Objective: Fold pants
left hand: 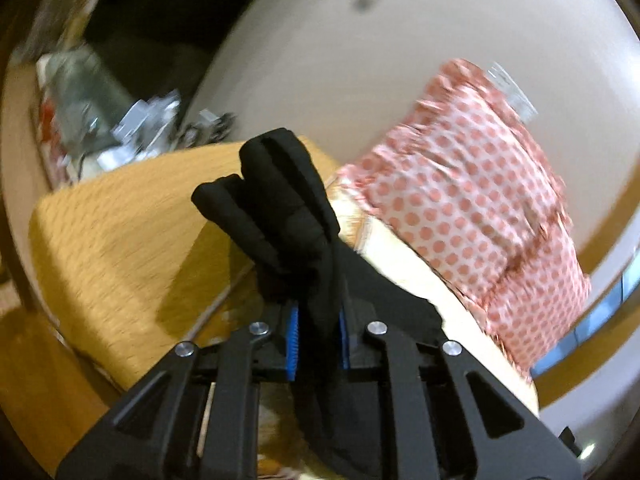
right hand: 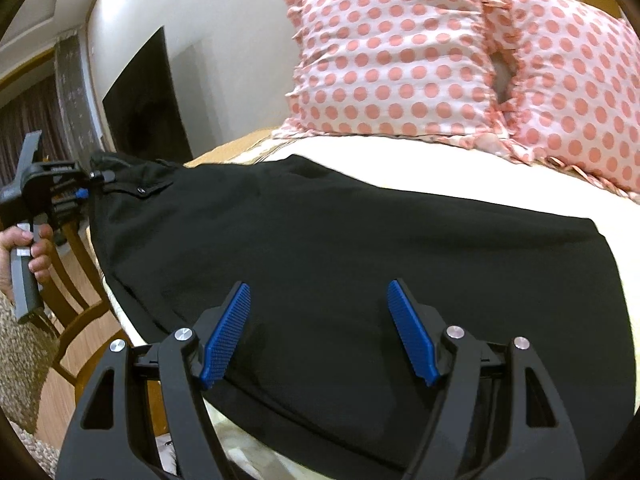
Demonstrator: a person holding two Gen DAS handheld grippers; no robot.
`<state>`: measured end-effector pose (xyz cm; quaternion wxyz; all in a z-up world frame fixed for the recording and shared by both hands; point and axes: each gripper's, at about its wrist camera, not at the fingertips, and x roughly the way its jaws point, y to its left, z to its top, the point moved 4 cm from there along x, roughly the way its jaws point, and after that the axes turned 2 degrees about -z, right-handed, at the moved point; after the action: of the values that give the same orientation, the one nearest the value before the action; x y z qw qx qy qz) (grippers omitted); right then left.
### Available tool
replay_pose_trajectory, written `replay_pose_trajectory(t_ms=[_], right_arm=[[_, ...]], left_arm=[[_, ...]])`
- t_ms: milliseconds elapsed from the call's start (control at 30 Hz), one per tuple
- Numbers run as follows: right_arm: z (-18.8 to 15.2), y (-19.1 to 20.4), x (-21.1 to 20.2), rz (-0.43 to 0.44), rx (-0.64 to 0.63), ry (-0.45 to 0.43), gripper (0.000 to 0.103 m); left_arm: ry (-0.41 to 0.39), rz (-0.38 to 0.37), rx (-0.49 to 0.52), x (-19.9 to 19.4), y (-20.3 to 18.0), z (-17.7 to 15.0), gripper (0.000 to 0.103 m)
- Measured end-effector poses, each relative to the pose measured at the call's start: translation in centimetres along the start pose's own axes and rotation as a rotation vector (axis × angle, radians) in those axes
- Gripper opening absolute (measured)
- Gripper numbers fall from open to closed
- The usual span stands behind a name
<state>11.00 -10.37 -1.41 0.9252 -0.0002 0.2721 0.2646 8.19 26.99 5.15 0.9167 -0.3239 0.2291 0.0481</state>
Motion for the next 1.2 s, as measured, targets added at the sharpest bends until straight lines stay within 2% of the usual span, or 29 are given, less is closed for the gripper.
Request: replay_pose_trajectory(t_ms=[100,200,300,433,500,600,700,800,867,1000,1067,1167,1200], right_arm=[[-0.2,-1.4,-0.8,-0.008,0.032,-0.013,0.073],[-0.5,-3.0,-1.8,-0.021,0.072,-0.03,0.073],[-0.8,-4.9,-3.5,-0.043,0.114,-0.063,0.073],[-1.2,-7.3,-6.1,-0.101,0.157,-0.11,0.073],[-1.8,-9.1,-7.8,-0.157,0.185,-0.132,0.074],[-2.9,-11.6,-9.6,-0.228,0.231,-0.144,0.074],[-4.8,-14.8,-11.4,-0.318,0.291,-0.131,0.074],[-6.3,-16.8,-12.4,-0.374,0.326,-0.116,0.074],[-7.1,-18.2,-13.1,-0.415,0.344,-0.109,0.074],[-7.5,-20.1,-14.3,-0.462,0.377,-0.131,0.074],[-7.2,-20.6,-14.9,-0.48,0.379,-0.151,0.074],[-6.3,-20.9,-15.6,-0.494,0.375,-0.181,0.074],[-5.9,-20.9,-16.0,-0.499,0.368,-0.193,0.074]], left_arm=[[0.012,-0.037,0.1,0.1,-4.4,0.3,0.014],[0.034,-0.115,0.245,0.1,-11.0,-0.4,0.014],[0.07,-0.224,0.381,0.2,-18.2,-2.4,0.013],[0.163,-0.405,0.522,1.0,-27.3,-7.4,0.013],[0.221,-0.487,0.565,1.5,-30.4,-10.5,0.013],[0.359,-0.613,0.622,2.8,-34.4,-17.3,0.013],[0.488,-0.629,0.654,4.8,-35.2,-22.8,0.013],[0.618,-0.617,0.636,6.9,-34.3,-26.0,0.013],[0.606,-0.617,0.653,6.8,-34.2,-26.4,0.013],[0.563,-0.615,0.668,5.7,-34.0,-25.3,0.013],[0.584,-0.595,0.682,5.9,-33.9,-25.9,0.013],[0.659,-0.563,0.701,6.7,-33.2,-28.5,0.015],[0.676,-0.56,0.705,6.8,-33.2,-28.9,0.018]])
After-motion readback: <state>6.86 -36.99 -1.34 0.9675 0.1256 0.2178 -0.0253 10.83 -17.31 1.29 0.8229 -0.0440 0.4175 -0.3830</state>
